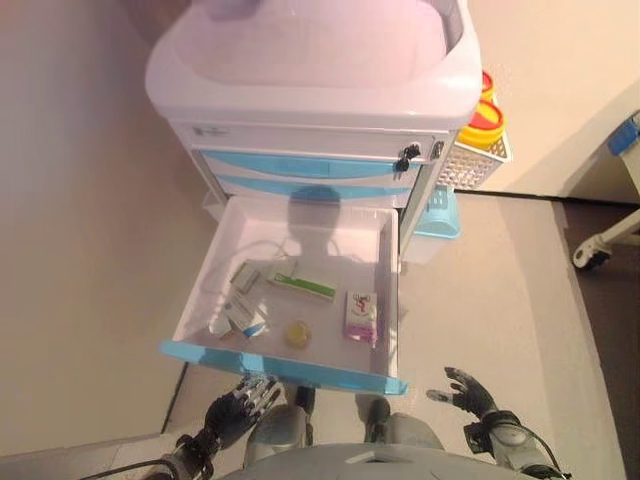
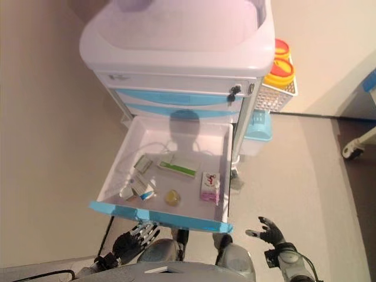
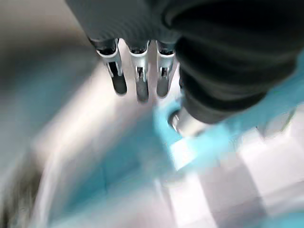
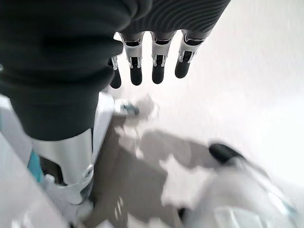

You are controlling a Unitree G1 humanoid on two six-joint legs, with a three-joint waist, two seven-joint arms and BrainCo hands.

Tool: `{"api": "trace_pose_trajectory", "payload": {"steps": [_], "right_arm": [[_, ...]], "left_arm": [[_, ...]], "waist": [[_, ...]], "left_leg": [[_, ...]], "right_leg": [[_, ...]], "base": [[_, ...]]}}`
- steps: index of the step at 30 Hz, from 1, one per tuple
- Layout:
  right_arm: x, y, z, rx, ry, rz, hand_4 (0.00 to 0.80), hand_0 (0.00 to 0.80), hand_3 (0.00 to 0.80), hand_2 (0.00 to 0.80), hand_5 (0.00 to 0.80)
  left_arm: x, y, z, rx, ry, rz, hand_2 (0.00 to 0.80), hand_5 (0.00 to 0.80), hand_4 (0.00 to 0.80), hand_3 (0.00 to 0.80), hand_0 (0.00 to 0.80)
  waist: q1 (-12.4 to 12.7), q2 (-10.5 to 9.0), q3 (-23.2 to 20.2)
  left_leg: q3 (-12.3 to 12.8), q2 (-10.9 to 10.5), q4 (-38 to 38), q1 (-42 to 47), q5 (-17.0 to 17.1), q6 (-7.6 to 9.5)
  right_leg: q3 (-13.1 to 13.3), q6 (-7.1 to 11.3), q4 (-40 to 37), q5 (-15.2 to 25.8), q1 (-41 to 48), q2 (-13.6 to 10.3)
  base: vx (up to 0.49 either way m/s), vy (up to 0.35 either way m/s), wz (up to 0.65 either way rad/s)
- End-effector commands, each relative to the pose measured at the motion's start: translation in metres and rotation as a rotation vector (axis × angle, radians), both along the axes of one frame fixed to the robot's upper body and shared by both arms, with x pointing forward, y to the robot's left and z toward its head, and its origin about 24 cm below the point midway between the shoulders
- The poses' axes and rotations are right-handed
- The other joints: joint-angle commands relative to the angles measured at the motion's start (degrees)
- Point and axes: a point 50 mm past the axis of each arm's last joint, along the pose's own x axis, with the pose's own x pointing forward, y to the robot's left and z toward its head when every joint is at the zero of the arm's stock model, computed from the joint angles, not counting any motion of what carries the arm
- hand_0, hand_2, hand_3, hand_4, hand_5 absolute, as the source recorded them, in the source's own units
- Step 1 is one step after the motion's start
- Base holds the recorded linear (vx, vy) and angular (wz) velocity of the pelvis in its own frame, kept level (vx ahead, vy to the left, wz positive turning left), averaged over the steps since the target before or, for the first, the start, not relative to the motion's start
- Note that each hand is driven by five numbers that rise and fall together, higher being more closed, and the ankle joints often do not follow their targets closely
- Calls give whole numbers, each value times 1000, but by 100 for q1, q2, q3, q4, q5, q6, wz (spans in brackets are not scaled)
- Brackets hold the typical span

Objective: Open the drawer and pick up the medicine

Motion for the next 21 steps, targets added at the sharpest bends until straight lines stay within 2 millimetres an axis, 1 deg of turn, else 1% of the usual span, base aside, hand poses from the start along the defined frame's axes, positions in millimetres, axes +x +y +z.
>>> {"api": "trace_pose_trajectory", "payload": {"steps": [1,3,4,5,7,9,11,14,16,17,18,19,20,21], "right_arm": [[41,-15,37,-176,-319,-191,0,0,0,0,0],[57,-16,59,-220,-470,-266,0,0,0,0,0],[68,-12,73,-243,-560,-247,0,0,0,0,0],[79,-4,88,-258,-659,-196,0,0,0,0,0],[100,14,118,-276,-811,-56,0,0,0,0,0],[117,34,145,-276,-932,138,0,0,0,0,0],[125,53,165,-258,-1008,312,0,0,0,0,0],[130,76,183,-242,-1045,555,0,0,0,0,0],[129,93,190,-239,-1054,733,0,0,0,0,0],[128,99,192,-247,-1046,796,0,0,0,0,0],[125,110,194,-256,-1056,902,0,0,0,0,0],[122,120,194,-300,-1039,1027,0,0,0,0,0],[122,124,194,-317,-1023,1085,0,0,0,0,0],[123,133,194,-360,-1003,1181,0,0,0,0,0]], "left_arm": [[-8,37,6,377,48,-30,0,0,0,0,0],[4,31,9,507,24,-113,0,0,0,0,0],[7,29,9,582,21,-161,0,0,0,0,0],[9,26,10,652,17,-255,0,0,0,0,0],[7,20,8,716,26,-355,0,0,0,0,0],[1,16,4,678,50,-360,0,0,0,0,0],[-6,12,-1,624,99,-323,0,0,0,0,0],[-28,9,-8,576,186,-298,0,0,0,0,0],[-43,9,-11,547,255,-281,0,0,0,0,0],[-47,9,-12,543,273,-276,0,0,0,0,0],[-53,10,-13,534,301,-269,0,0,0,0,0],[-56,12,-13,528,321,-272,0,0,0,0,0],[-57,13,-13,527,326,-273,0,0,0,0,0],[-58,14,-13,521,333,-275,0,0,0,0,0]], "waist": [[74,-475,277],[32,-485,232],[11,-487,217],[-8,-483,199],[-32,-472,166],[-50,-456,119],[-55,-455,59],[-12,-484,-31],[38,-507,-84],[56,-516,-96],[89,-528,-114],[130,-545,-130],[151,-554,-132],[206,-567,-148]], "left_leg": [[133,-634,380,166,-635,301],[137,-632,327,223,-665,353],[133,-633,297,251,-680,379],[137,-631,238,291,-682,399],[131,-631,138,350,-665,427],[156,-614,21,414,-643,432],[177,-597,-93,457,-618,436],[206,-568,-201,462,-578,421],[217,-554,-282,471,-538,403],[219,-549,-303,469,-528,400],[224,-541,-336,467,-514,396],[219,-536,-361,466,-503,385],[212,-535,-368,464,-500,381],[202,-531,-373,450,-490,369]], "right_leg": [[104,229,-837,539,630,58],[172,228,-854,549,637,81],[213,233,-864,556,638,95],[242,237,-879,560,643,109],[295,247,-905,572,649,134],[332,262,-928,564,659,151],[337,276,-931,549,648,148],[314,302,-939,537,633,129],[272,314,-942,534,630,113],[260,318,-938,530,626,109],[233,319,-934,526,617,101],[199,326,-933,521,618,92],[186,327,-930,515,619,86],[151,325,-927,510,618,71]], "base": [[48,1,3],[36,0,5],[32,7,6],[25,13,6],[20,27,3],[16,37,-3],[6,15,-3],[1,-2,1],[8,-10,11],[2,-12,17],[-6,-17,18],[-10,-20,14],[-15,-23,12],[-20,-26,18]]}}
